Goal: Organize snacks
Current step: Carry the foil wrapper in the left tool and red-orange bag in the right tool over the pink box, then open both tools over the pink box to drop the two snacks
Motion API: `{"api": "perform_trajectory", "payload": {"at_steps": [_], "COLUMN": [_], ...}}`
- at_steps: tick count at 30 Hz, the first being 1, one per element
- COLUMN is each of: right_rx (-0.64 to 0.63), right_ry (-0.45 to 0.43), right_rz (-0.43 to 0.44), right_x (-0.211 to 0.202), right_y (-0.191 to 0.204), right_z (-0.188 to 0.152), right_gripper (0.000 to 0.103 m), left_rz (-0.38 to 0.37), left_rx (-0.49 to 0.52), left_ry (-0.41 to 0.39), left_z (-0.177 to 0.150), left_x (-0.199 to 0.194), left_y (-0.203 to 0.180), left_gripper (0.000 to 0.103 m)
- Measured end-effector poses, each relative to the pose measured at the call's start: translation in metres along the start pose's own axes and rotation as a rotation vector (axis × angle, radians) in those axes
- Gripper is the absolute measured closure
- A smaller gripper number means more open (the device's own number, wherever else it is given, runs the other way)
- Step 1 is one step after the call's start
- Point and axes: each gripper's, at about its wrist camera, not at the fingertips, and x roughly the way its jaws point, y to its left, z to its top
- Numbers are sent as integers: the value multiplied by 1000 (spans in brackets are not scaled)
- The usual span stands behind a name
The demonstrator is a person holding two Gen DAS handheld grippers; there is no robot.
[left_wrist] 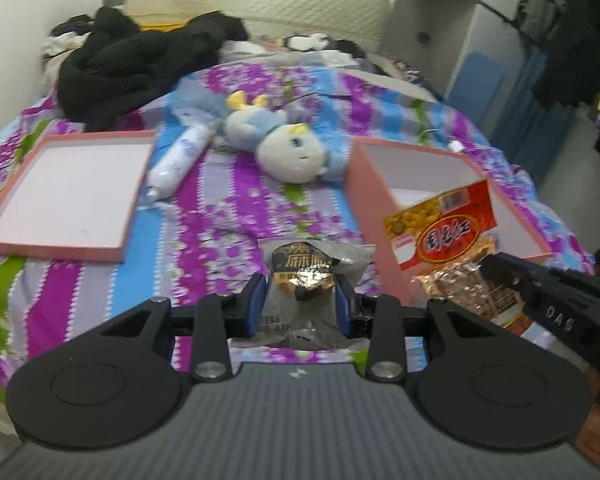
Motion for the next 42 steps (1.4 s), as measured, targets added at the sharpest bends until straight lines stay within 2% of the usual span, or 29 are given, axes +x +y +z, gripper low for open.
{"api": "perform_trajectory", "payload": {"at_steps": [7, 12, 18, 29, 33, 42], "right_rx": [32, 47, 62, 97, 116, 164], "right_ry": [-12, -6, 18, 29, 40, 144], "right_rz": [-69, -115, -131, -128, -141, -155], "right_x": [-24, -18, 7, 81, 114, 194], "right_y": [-32, -58, -87, -151, -174, -211], "right_z": [4, 12, 26, 65, 74, 64], "right_gripper": [94, 94, 94, 94, 94, 91], "left_rz": [-78, -124, -137, -169, -179, -191], "left_rx": [36, 51, 70, 103, 109, 180], "left_ry": [-2, 20, 40, 65, 88, 145], "left_z": [9, 21, 47, 114, 134, 151], "left_x": [5, 28, 69, 177, 225, 305], "left_y": [-41, -63, -85, -132, -150, -177], "left_gripper": [62, 62, 62, 62, 67, 68]}}
